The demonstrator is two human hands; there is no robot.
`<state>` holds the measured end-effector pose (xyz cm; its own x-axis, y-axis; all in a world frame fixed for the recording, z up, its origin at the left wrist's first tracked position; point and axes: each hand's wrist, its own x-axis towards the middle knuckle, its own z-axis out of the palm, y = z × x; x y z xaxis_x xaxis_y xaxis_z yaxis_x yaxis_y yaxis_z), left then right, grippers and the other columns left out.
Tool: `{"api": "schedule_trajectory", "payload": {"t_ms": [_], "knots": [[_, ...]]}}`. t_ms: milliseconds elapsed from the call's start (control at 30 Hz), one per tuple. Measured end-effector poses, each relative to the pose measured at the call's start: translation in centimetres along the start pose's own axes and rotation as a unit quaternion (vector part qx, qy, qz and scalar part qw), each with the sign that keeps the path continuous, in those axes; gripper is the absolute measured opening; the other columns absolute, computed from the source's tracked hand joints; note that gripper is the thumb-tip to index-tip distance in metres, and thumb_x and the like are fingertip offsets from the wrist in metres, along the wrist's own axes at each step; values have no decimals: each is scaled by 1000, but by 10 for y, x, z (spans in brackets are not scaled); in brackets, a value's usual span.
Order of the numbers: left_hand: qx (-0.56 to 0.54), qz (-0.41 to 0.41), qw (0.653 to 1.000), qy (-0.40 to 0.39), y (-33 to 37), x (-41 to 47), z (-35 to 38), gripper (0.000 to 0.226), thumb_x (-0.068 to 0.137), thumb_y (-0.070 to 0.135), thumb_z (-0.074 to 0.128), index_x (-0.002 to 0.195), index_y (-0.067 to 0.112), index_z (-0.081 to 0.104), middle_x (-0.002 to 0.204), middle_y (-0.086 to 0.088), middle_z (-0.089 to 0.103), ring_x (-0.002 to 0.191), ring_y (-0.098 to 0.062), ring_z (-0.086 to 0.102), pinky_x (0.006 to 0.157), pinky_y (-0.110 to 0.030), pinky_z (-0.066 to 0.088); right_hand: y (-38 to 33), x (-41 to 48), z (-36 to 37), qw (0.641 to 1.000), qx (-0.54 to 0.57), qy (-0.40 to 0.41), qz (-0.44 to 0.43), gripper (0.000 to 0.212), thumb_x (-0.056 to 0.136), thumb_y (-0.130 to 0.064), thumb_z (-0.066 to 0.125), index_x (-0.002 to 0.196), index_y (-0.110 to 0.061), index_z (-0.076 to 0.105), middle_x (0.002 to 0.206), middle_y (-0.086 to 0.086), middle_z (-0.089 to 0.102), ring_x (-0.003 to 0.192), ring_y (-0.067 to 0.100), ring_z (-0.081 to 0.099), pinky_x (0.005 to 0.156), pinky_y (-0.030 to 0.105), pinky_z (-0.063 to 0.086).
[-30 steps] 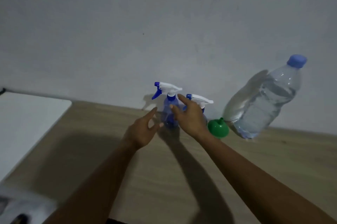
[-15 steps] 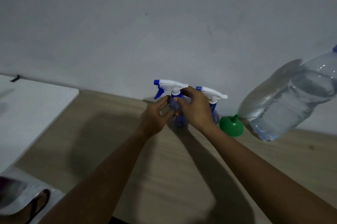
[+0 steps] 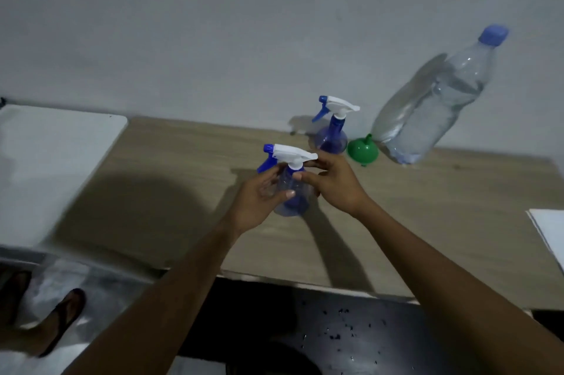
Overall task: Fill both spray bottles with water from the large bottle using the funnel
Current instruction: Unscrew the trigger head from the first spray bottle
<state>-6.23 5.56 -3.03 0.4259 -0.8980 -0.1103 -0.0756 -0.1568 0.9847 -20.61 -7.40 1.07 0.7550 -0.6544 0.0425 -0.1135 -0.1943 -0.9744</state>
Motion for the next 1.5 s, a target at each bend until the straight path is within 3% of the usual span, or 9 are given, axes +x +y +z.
{"api": "schedule_trajectory", "payload": {"t_ms": [100, 233, 367, 533, 767, 967, 1133, 1300, 1500], "knots": [[-4, 43, 998, -43, -3, -17, 3, 55, 85, 3, 77, 135, 20, 61, 132, -1, 68, 127, -19, 62, 109, -40, 49, 0, -23, 7, 998, -58, 34, -10, 28, 79, -6, 85, 105, -13, 75, 99, 2, 76, 81, 1, 64, 65, 27, 48], [10, 68, 996, -55, -2, -32, 10, 57, 78, 19, 80, 114, 60, 65, 121, 15, 72, 119, -12, 66, 105, -49, 51, -9, -49, 10, 994, -94, 57, -21, 32, 76, -6, 87, 105, -8, 74, 99, 3, 76, 83, 4, 65, 73, 25, 52], [22, 84, 992, -86, 0, -40, 18, 65, 77, 17, 78, 110, 70, 60, 119, 28, 69, 121, -8, 63, 108, -48, 49, -16, -66, 5, 993, -101, 60, -8, 31, 75, -7, 88, 103, -9, 77, 89, -4, 75, 76, -2, 63, 69, 14, 47], [12, 97, 991, -89, 6, -43, 28, 59, 81, 16, 75, 112, 64, 62, 120, 23, 70, 121, -11, 64, 107, -49, 50, -21, -60, -8, 987, -159, 31, 2, 22, 77, -11, 88, 97, -7, 79, 84, 2, 76, 71, 1, 63, 69, 19, 49], [15, 73, 994, -74, 9, -46, 35, 59, 89, 8, 73, 117, 59, 62, 127, 11, 69, 123, -9, 63, 107, -39, 49, -25, -51, -27, 971, -219, -89, -25, 28, 86, -9, 79, 113, -9, 75, 103, 6, 77, 91, 15, 70, 81, 21, 55], [20, 24, 998, -49, 10, -50, 44, 59, 89, 7, 73, 144, 16, 52, 133, 3, 67, 126, -12, 61, 112, -44, 46, -27, -44, -30, 961, -261, -77, -57, 35, 76, -28, 88, 103, -17, 68, 94, -4, 72, 83, 15, 68, 74, 36, 56], [33, -8, 999, -23, 7, -49, 46, 69, 78, 38, 80, 141, 28, 54, 132, 6, 67, 128, -14, 60, 113, -50, 44, -26, -34, -34, 944, -295, -110, -97, 24, 82, -26, 83, 98, -15, 70, 88, -2, 72, 82, 17, 67, 76, 43, 56], [49, 12, 999, -17, 15, -51, 48, 52, 88, 4, 74, 136, 17, 58, 129, 0, 69, 123, -16, 64, 109, -40, 49, -35, -34, -39, 915, -352, -155, -125, 21, 88, -23, 76, 107, -17, 69, 90, -5, 69, 82, 17, 64, 73, 38, 52], [45, -2, 999, -25, 17, -53, 45, 56, 89, 9, 75, 141, 18, 56, 130, 3, 69, 123, -12, 64, 111, -41, 48, -50, -31, -38, 891, -405, -173, -114, 26, 89, -36, 75, 104, -16, 68, 79, -9, 61, 76, 16, 58, 65, 33, 45]]}}
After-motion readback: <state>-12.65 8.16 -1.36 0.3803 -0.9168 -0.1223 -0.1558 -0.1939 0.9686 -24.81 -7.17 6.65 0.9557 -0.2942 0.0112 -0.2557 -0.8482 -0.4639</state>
